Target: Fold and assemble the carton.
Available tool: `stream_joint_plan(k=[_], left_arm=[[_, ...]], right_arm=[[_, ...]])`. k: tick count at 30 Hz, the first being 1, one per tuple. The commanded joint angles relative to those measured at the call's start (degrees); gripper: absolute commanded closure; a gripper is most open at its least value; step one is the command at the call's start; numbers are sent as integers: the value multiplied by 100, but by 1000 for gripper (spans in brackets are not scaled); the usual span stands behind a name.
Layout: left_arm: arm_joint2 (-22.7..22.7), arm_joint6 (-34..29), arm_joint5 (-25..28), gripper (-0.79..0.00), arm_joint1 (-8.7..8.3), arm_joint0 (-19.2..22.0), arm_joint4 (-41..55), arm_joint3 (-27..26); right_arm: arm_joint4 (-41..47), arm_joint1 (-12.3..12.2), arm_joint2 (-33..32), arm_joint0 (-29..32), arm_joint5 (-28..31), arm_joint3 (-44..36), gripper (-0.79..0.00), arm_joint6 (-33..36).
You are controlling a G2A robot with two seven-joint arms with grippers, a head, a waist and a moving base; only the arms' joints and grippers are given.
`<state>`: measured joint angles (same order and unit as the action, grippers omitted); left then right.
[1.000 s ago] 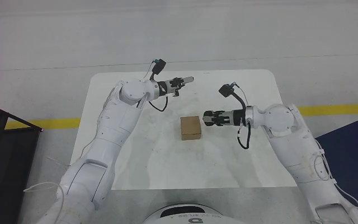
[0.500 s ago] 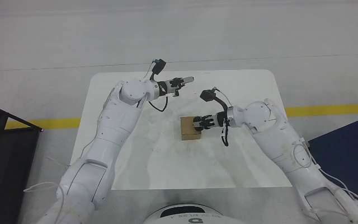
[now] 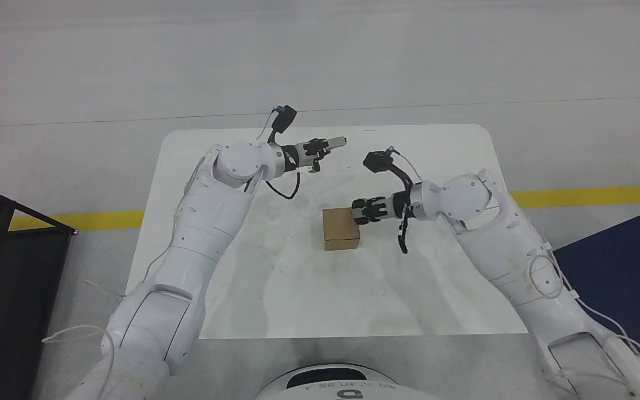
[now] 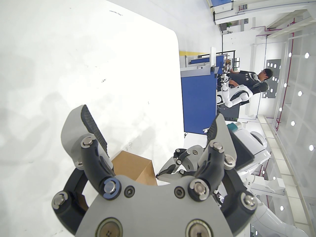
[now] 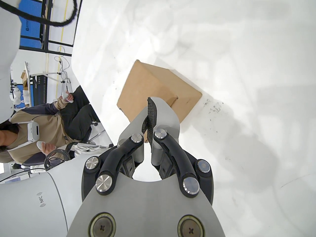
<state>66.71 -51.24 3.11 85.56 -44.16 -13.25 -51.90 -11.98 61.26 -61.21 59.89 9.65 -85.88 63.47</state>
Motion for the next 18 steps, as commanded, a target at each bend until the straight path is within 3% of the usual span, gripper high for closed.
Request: stream_joint_plan(k=[1, 3, 4, 5, 6, 8, 9, 18], left_arm=[[0, 0, 0, -785, 0, 0, 0, 0], [0, 0, 0, -785, 0, 0, 0, 0], [0, 0, 0, -785, 0, 0, 0, 0], [0, 0, 0, -785, 0, 0, 0, 0], [0, 0, 0, -785, 0, 0, 0, 0], [0, 0, 0, -785, 0, 0, 0, 0], [0, 0, 0, -784, 0, 0, 0, 0], [0, 0, 0, -784, 0, 0, 0, 0]], right_arm=[[202, -45, -310, 129, 134, -113, 0, -283], [536, -108, -749, 320, 311, -189, 0, -567], [666, -143, -981, 412, 414, -211, -163, -677], [791, -176, -1195, 508, 522, -239, -391, -744], [894, -208, -1397, 594, 604, -269, -785, -781], [932, -241, -1573, 657, 636, -299, -785, -762], [935, -237, -1542, 652, 639, -294, -24, -779], [932, -241, -1573, 657, 635, -299, -563, -762]])
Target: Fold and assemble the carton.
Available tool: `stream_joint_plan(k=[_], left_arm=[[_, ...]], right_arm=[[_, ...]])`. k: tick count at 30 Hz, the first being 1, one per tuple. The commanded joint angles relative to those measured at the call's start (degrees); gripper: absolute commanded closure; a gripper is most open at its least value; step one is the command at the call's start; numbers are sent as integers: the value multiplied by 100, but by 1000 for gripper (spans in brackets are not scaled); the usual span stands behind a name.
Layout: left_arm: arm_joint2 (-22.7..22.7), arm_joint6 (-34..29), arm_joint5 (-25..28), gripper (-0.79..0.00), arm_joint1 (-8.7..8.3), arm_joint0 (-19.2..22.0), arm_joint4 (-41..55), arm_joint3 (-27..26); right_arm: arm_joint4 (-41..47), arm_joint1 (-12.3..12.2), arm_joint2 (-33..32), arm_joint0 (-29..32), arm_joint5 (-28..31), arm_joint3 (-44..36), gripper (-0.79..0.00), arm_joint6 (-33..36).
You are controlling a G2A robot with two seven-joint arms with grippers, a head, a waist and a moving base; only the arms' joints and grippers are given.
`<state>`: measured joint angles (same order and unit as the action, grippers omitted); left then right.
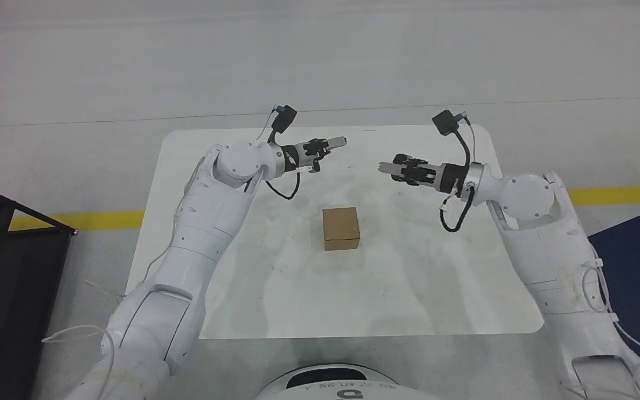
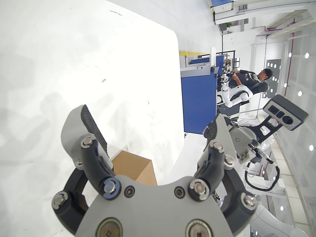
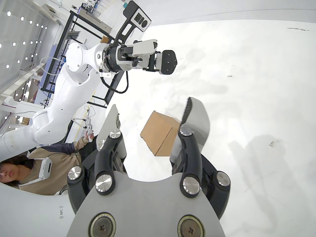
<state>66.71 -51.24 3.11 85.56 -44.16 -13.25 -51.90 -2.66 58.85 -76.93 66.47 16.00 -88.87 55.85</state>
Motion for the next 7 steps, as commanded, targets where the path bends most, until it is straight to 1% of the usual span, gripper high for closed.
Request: stream_joint_plan(k=[1, 3, 4, 7], left_arm=[[0, 0, 0, -785, 0, 0, 0, 0], [0, 0, 0, -784, 0, 0, 0, 0], [0, 0, 0, -785, 0, 0, 0, 0], [0, 0, 0, -784, 0, 0, 0, 0]], right_arm=[[0, 0, 0, 0, 0, 0, -601, 0], [0, 0, 0, 0, 0, 0, -685, 0], [0, 0, 0, 0, 0, 0, -716, 0], [0, 0, 0, 0, 0, 0, -769, 0]])
